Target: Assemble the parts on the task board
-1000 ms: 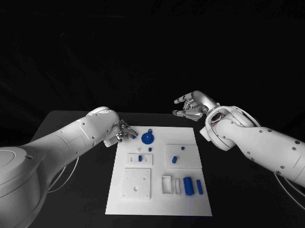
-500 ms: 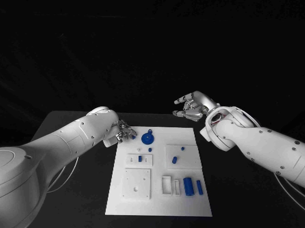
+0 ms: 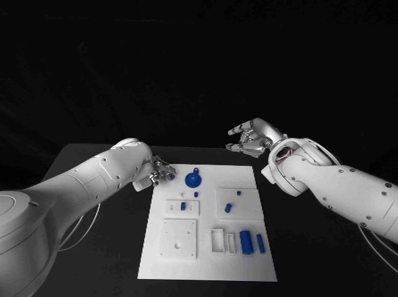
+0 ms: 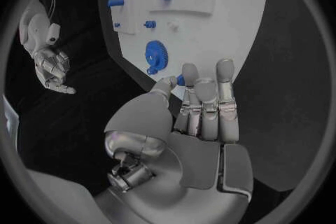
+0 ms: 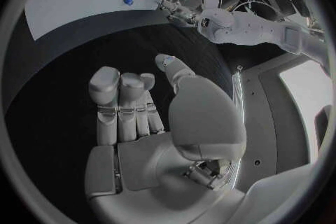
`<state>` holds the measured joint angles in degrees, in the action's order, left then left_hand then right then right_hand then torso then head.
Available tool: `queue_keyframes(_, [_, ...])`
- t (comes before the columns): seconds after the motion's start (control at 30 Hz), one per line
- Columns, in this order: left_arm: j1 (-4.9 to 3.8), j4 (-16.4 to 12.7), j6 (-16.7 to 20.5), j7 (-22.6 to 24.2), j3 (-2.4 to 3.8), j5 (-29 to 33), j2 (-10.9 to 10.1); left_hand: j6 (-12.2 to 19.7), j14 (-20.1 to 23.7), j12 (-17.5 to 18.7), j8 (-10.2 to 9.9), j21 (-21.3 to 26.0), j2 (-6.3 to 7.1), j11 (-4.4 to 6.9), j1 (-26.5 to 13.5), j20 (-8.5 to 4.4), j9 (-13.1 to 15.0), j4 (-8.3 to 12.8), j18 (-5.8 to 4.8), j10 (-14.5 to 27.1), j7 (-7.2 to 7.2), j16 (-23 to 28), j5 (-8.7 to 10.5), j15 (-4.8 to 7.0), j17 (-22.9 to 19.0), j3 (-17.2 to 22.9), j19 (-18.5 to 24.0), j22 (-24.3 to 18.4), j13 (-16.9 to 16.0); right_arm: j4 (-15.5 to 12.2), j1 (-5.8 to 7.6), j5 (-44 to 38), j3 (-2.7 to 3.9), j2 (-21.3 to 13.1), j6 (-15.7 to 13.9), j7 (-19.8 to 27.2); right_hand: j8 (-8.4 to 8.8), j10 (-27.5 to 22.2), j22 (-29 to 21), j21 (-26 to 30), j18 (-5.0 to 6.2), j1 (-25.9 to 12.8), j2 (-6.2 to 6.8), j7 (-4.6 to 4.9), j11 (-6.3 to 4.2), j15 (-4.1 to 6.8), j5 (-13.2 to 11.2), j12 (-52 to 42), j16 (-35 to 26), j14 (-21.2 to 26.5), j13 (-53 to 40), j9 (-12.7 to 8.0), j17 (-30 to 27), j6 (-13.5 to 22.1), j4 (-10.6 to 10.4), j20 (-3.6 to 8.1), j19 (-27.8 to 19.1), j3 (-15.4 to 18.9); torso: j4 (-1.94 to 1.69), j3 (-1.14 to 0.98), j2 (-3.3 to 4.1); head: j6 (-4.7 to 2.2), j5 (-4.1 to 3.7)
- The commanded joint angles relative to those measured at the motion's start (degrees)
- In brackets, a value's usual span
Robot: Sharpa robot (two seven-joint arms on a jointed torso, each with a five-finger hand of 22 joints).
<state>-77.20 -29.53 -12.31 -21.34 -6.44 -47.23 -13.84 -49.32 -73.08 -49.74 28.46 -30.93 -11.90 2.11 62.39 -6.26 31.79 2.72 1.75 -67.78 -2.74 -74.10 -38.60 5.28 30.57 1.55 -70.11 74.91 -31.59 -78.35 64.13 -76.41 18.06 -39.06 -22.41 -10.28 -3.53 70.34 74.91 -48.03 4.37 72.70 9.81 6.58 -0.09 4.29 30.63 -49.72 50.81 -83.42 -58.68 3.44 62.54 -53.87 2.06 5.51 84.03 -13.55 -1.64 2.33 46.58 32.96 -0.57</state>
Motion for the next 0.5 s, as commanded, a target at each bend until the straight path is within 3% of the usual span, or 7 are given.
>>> queue_keyframes(0.03, [0.3,-0.1,-1.41,-0.59,-0.15,0.95,-0.12,0.41,0.41,0.33,0.24,-0.13,0.13,0.09,-0.41,-0.04,0.05,4.84,1.15,0.49,0.04,-0.09,-1.27,-0.02,-0.08,5.25,0.34,1.1,0.08,-0.01,0.02,-0.37,0.03,0.02,0.24,0.15,0.14,0.17,6.24,0.1,0.39,-0.56,-0.08,0.13,-0.12,-0.1,0.1,-0.2,0.24,-0.1,-0.05,-0.03,0.05,-0.35,0.01,-0.29,2.11,-0.32,-0.03,0.03,0.0,0.01,0.03])
queue_keyframes(0.5, [0.31,-0.27,-1.75,-0.65,-0.15,2.0,-0.53,0.65,0.56,0.38,0.35,-0.2,0.63,0.01,-1.44,0.0,0.29,5.1,1.25,0.71,-0.13,-0.06,-4.78,-0.08,-0.16,7.28,0.52,1.1,0.1,0.12,0.02,-0.37,0.03,0.12,0.27,0.17,0.14,0.17,6.24,0.1,0.39,-0.56,-0.08,0.13,-0.12,-0.1,0.1,-0.2,0.24,-0.1,-0.05,-0.03,0.05,-0.35,0.01,-0.29,2.11,-0.32,0.02,-0.02,0.04,0.03,0.24])
